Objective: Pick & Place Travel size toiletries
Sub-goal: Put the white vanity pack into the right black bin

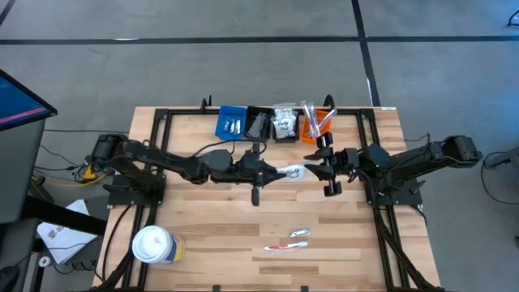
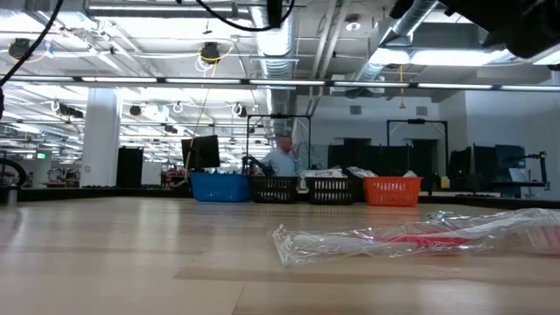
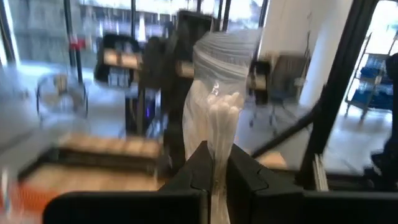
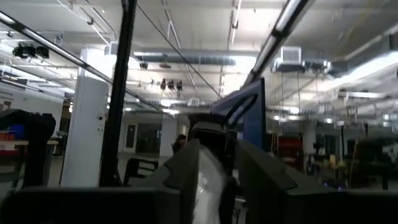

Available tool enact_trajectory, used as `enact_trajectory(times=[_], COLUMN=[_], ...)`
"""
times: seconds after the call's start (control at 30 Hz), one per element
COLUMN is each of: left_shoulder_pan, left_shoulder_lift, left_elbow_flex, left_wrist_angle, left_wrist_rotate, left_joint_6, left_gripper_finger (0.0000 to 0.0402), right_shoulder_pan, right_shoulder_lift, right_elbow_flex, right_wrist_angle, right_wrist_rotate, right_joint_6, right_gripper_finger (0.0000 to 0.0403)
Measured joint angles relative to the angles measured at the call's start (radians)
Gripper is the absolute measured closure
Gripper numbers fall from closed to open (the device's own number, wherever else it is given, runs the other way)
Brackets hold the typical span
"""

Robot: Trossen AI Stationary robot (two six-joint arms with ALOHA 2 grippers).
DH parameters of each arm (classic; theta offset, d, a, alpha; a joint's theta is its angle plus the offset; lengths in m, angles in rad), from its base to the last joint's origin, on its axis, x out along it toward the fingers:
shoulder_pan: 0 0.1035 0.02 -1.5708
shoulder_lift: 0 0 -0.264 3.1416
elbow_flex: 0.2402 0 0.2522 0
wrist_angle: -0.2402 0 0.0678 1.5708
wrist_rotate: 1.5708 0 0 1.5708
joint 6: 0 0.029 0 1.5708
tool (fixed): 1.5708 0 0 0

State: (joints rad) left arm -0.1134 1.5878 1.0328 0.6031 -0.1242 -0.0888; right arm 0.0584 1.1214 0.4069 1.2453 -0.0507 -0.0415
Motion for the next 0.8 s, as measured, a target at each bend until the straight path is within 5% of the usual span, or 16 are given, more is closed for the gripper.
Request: enact_trajectory(times=[0.17,0.43,0.8], left_shoulder_pan=[-0.005,0.020,0.026], left_shoulder_lift=[-0.069,-0.074,-0.063], left_elbow_flex=[0.000,-0.001,-0.001], left_wrist_angle=[-0.267,-0.458,-0.473], left_wrist_rotate=[0.006,0.053,0.133], left_joint_6=[-0.143,-0.262,-0.264], left_gripper_finger=[0.0393,0.0394,0.0394], right_shoulder_pan=[-0.045,-0.075,-0.026], right_shoulder_lift=[-0.127,-0.177,-0.015], right_elbow_flex=[0.055,0.319,0.393], right_wrist_angle=[-0.339,-1.234,-1.286], right_wrist_rotate=[0.000,-0.049,-0.056], right_joint_6=[0.074,0.096,0.034], right_gripper_finger=[0.0238,0.0175,0.0186])
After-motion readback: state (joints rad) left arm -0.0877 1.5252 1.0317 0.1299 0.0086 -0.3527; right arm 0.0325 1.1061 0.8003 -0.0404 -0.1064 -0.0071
